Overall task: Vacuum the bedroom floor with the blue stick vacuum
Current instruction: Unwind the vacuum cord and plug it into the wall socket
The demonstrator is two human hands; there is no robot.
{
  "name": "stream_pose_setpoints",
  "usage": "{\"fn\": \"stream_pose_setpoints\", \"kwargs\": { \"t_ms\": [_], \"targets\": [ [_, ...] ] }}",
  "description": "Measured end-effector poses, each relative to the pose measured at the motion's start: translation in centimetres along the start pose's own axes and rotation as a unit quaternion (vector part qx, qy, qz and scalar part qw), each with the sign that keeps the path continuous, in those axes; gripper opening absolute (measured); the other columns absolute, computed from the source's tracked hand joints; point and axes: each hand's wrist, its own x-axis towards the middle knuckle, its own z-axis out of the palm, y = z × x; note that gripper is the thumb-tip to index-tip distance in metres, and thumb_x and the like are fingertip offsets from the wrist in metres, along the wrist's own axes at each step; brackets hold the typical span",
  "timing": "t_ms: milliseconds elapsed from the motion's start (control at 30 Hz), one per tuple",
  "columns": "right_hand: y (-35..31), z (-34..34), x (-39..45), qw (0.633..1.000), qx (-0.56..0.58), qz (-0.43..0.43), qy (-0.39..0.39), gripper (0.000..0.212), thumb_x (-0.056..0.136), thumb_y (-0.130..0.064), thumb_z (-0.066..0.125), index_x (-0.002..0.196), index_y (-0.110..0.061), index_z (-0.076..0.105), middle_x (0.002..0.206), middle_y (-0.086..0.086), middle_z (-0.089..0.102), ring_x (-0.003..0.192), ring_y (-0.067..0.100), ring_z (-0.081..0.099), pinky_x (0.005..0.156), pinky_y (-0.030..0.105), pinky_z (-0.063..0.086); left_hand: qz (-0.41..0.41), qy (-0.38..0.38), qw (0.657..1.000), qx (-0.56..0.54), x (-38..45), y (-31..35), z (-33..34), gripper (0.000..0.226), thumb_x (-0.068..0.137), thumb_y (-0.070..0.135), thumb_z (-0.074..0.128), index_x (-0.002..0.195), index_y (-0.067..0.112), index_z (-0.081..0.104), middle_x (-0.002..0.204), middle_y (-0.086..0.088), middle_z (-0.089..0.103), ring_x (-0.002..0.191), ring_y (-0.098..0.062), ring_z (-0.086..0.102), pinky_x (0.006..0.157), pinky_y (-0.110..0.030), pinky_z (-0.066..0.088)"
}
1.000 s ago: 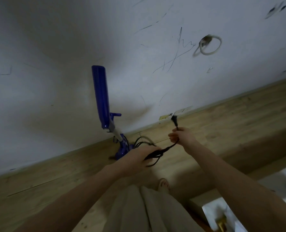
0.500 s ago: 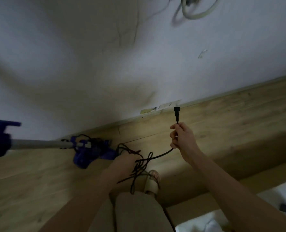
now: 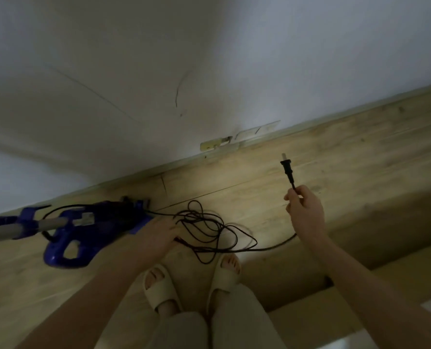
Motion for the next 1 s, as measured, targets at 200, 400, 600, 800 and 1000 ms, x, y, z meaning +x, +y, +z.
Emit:
{"fn": "stream_pose_setpoints", "kwargs": {
  "t_ms": [200, 400, 600, 800, 1000],
  "targets": [
    [7.1, 5.3, 0.6, 0.993, -0.063, 0.076, -0.064, 0.029, 0.102, -0.018, 0.042, 0.083, -0.004, 0.057, 0.067, 0.005, 0.057, 0.059, 0.018, 0.051, 0.056, 0.029, 0.038, -0.18, -0.006, 0.935, -0.306, 2.5, -0.2, 4.3, 0.027, 0.104, 0.021, 0.039, 0.105, 0.013, 0.065, 0.098, -0.004, 0.067, 0.092, -0.012, 0.063, 0.073, -0.014, 0.037],
    [9.0, 7.7, 0.4, 0.974, 0.082, 0.197, -0.076, 0.032, 0.104, -0.02, 0.041, 0.085, -0.004, 0.062, 0.057, 0.004, 0.048, 0.043, 0.01, 0.034, 0.04, 0.023, 0.026, -0.265, 0.093, 0.71, -0.645, 4.1, 0.7, 4.6, 0.037, 0.102, 0.027, 0.042, 0.094, 0.001, 0.067, 0.051, 0.001, 0.032, 0.043, -0.01, 0.028, 0.042, -0.02, 0.027],
    [7.6, 9.2, 5.8, 0.942, 0.247, 0.227, -0.026, 0.023, 0.105, -0.013, 0.037, 0.113, -0.001, 0.055, 0.066, 0.006, 0.048, 0.046, 0.011, 0.037, 0.045, 0.026, 0.039, -0.382, -0.049, 0.892, -0.238, 6.6, -8.4, 9.5, 0.03, 0.097, 0.028, 0.05, 0.076, 0.013, 0.066, 0.078, -0.007, 0.062, 0.07, -0.019, 0.06, 0.058, -0.026, 0.041],
    [6.0, 13.6, 13.4, 0.935, 0.301, 0.187, -0.003, 0.035, 0.107, -0.032, 0.031, 0.109, -0.005, 0.053, 0.055, 0.004, 0.04, 0.032, 0.008, 0.032, 0.038, 0.022, 0.037, -0.357, -0.138, 0.923, 0.038, 12.4, -9.0, 11.1, 0.02, 0.099, 0.016, 0.044, 0.109, 0.01, 0.061, 0.111, -0.006, 0.063, 0.106, -0.023, 0.06, 0.078, -0.031, 0.047],
    [7.7, 16.4, 18.9, 0.984, 0.156, 0.077, -0.029, 0.023, 0.103, -0.012, 0.042, 0.111, 0.001, 0.059, 0.067, 0.005, 0.059, 0.045, 0.009, 0.046, 0.052, 0.025, 0.047, -0.318, -0.084, 0.944, 0.01, 18.5, -9.0, 11.9, 0.019, 0.1, 0.011, 0.039, 0.109, 0.009, 0.056, 0.1, -0.004, 0.058, 0.089, -0.017, 0.055, 0.069, -0.025, 0.042]
  ]
}}
